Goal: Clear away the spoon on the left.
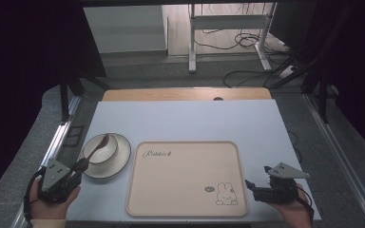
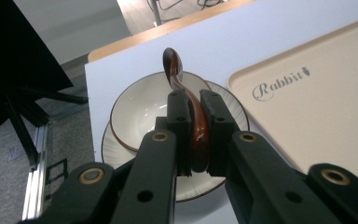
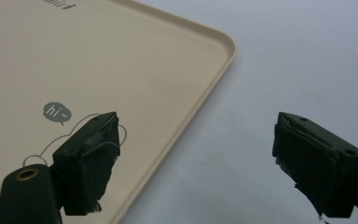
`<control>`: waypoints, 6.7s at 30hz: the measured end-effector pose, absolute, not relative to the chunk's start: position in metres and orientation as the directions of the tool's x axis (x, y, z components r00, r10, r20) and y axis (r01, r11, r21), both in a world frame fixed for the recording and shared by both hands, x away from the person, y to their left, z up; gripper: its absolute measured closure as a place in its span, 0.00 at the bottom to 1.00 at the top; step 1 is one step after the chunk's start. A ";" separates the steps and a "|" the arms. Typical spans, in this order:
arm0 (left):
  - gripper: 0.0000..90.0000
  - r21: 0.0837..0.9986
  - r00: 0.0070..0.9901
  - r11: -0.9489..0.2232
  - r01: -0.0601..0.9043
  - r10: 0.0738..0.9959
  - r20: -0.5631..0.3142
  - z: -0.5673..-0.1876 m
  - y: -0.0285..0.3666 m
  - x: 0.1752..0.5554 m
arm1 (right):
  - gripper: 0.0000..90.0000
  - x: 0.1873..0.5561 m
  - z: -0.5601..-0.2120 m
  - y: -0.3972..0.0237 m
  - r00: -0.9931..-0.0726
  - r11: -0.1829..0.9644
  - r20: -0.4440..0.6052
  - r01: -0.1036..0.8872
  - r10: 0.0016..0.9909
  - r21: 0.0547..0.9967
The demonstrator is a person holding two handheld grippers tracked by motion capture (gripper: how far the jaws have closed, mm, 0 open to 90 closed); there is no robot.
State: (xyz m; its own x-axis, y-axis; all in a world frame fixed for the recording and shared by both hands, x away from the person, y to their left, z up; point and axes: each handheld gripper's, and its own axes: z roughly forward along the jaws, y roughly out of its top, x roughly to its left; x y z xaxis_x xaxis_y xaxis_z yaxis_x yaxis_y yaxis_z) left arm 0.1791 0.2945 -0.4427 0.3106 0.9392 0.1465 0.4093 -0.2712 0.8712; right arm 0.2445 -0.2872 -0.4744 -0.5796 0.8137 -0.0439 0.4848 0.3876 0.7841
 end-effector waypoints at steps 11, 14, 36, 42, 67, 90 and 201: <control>0.94 0.892 0.302 -0.264 0.367 0.941 0.154 -0.436 0.291 0.175 | 0.16 0.244 -0.474 -0.288 -0.579 0.388 -0.046 0.483 0.814 0.785; 0.94 0.893 0.304 -0.263 0.364 0.940 0.153 -0.435 0.290 0.175 | 0.16 0.244 -0.474 -0.287 -0.579 0.387 -0.045 0.483 0.814 0.786; 0.94 0.903 0.332 -0.269 0.334 0.931 0.155 -0.428 0.281 0.176 | 0.16 0.244 -0.475 -0.287 -0.579 0.390 -0.049 0.482 0.814 0.784; 0.94 0.905 0.346 -0.278 0.323 0.925 0.160 -0.425 0.276 0.179 | 0.16 0.245 -0.475 -0.287 -0.579 0.391 -0.050 0.482 0.814 0.784; 0.94 0.898 0.422 -0.336 0.284 0.885 0.198 -0.416 0.244 0.198 | 0.16 0.244 -0.475 -0.287 -0.578 0.392 -0.052 0.482 0.814 0.783; 0.94 0.879 0.486 -0.384 0.283 0.847 0.214 -0.417 0.218 0.220 | 0.16 0.244 -0.475 -0.286 -0.579 0.392 -0.049 0.484 0.814 0.783; 0.87 0.550 0.713 -0.725 0.415 0.635 0.299 -0.516 0.144 0.219 | 0.16 0.244 -0.479 -0.285 -0.603 0.428 -0.062 0.486 0.795 0.762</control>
